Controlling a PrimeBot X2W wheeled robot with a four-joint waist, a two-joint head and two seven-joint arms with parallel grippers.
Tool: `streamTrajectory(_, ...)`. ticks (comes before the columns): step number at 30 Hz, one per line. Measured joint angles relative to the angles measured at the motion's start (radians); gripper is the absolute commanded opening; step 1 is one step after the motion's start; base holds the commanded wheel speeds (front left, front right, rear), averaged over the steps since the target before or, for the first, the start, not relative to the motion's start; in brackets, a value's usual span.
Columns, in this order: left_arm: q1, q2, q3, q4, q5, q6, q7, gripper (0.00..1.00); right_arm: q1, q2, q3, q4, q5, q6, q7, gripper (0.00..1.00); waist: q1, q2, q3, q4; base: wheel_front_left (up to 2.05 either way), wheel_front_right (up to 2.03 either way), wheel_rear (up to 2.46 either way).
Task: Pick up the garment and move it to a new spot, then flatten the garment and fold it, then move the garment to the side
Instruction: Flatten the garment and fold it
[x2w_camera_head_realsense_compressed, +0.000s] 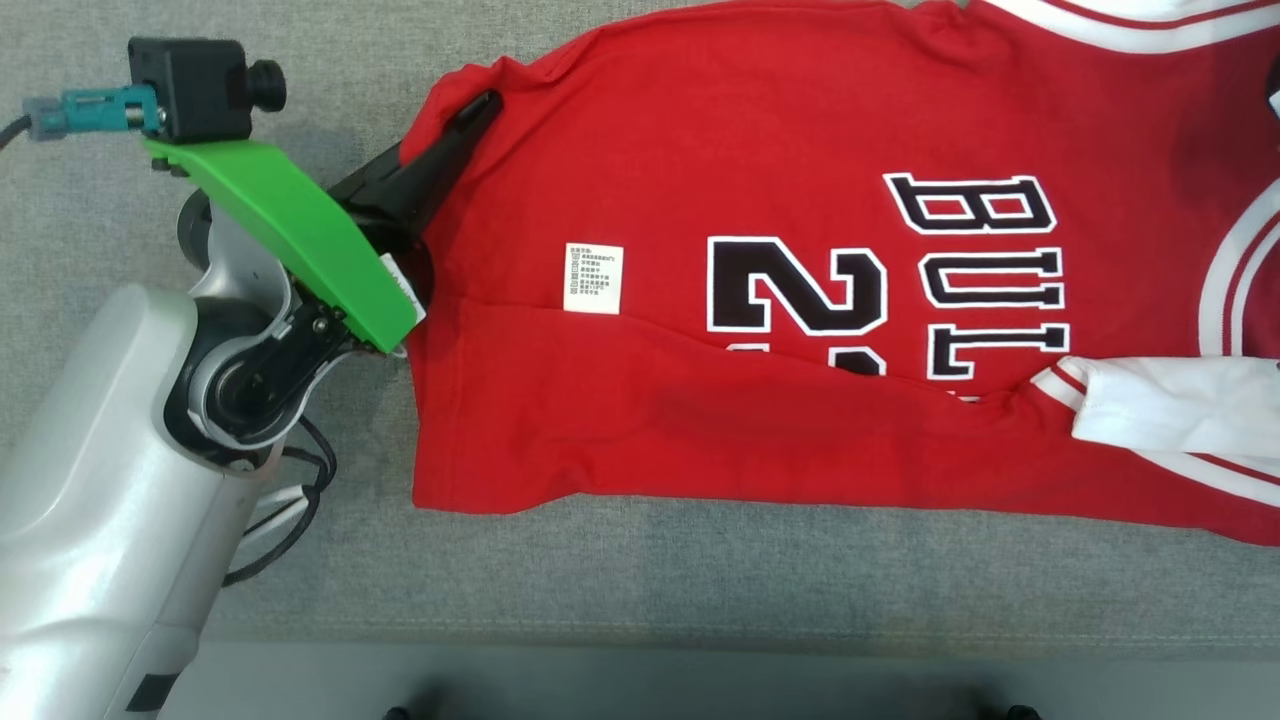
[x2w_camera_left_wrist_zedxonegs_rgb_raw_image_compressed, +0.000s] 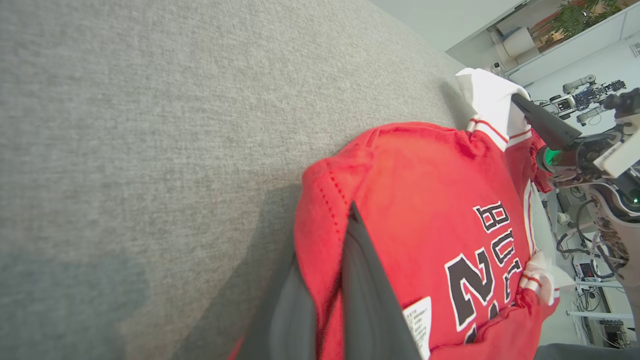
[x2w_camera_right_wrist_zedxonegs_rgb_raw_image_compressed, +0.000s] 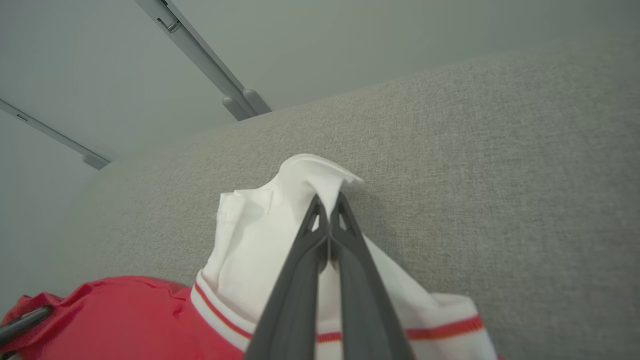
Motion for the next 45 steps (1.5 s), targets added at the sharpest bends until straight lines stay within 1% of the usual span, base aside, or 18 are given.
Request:
streamTrajectory(2,0.024,0.002,0.007,0.004,-0.007,0.000,-0.016,0.00,0.031,0.006,0.002,-0.009,0.003,0.016,-0.021,0.00,0.0000,0.0000,-0.011,-0.005,0.00,0.00,0.00)
streamTrajectory(8,0.083,0.008,0.019,0.007,-0.023,0.000,-0.058,0.00,0.144,0.033,0.002,-0.038,0.018,0.043,-0.074,0.00,0.0000,0.0000,-0.050,-0.022,0.00,0.00,0.00)
streamTrajectory(12,0.123,0.013,0.023,0.008,-0.042,0.000,-0.081,0.00,0.220,0.048,0.002,-0.056,0.026,0.044,-0.101,0.00,0.0000,0.0000,-0.081,-0.034,0.00,0.00,0.00)
streamTrajectory(14,0.141,0.015,0.025,0.010,-0.043,0.000,-0.091,0.00,0.261,0.056,0.001,-0.062,0.028,0.051,-0.115,0.00,0.0000,0.0000,-0.097,-0.040,0.00,0.00,0.00)
streamTrajectory(26,0.276,0.020,0.048,0.020,-0.074,0.000,-0.164,0.00,0.480,0.099,-0.005,-0.081,0.061,0.052,-0.169,0.00,0.0000,0.0000,-0.203,-0.085,0.00,0.00,0.00)
streamTrajectory(35,0.332,0.023,0.046,0.020,-0.076,0.000,-0.188,0.00,0.562,0.087,-0.053,-0.113,0.069,0.049,-0.197,0.00,0.0000,0.0000,-0.256,-0.124,0.00,0.00,0.00)
streamTrajectory(38,0.341,0.023,0.044,0.019,-0.076,0.000,-0.194,0.00,0.580,0.080,-0.063,-0.129,0.069,0.048,-0.202,0.00,0.0000,0.0000,-0.269,-0.131,0.00,0.00,0.00)
streamTrajectory(39,0.344,0.023,0.042,0.017,-0.076,0.000,-0.197,0.00,0.587,0.080,-0.065,-0.135,0.069,0.041,-0.204,0.00,0.0000,0.0000,-0.272,-0.131,0.00,0.00,0.00)
streamTrajectory(45,0.356,0.023,0.042,0.002,-0.102,0.000,-0.205,0.00,0.626,0.081,-0.059,-0.169,0.078,0.041,-0.204,0.00,0.0000,0.0000,-0.277,-0.132,0.00,0.00,0.00)
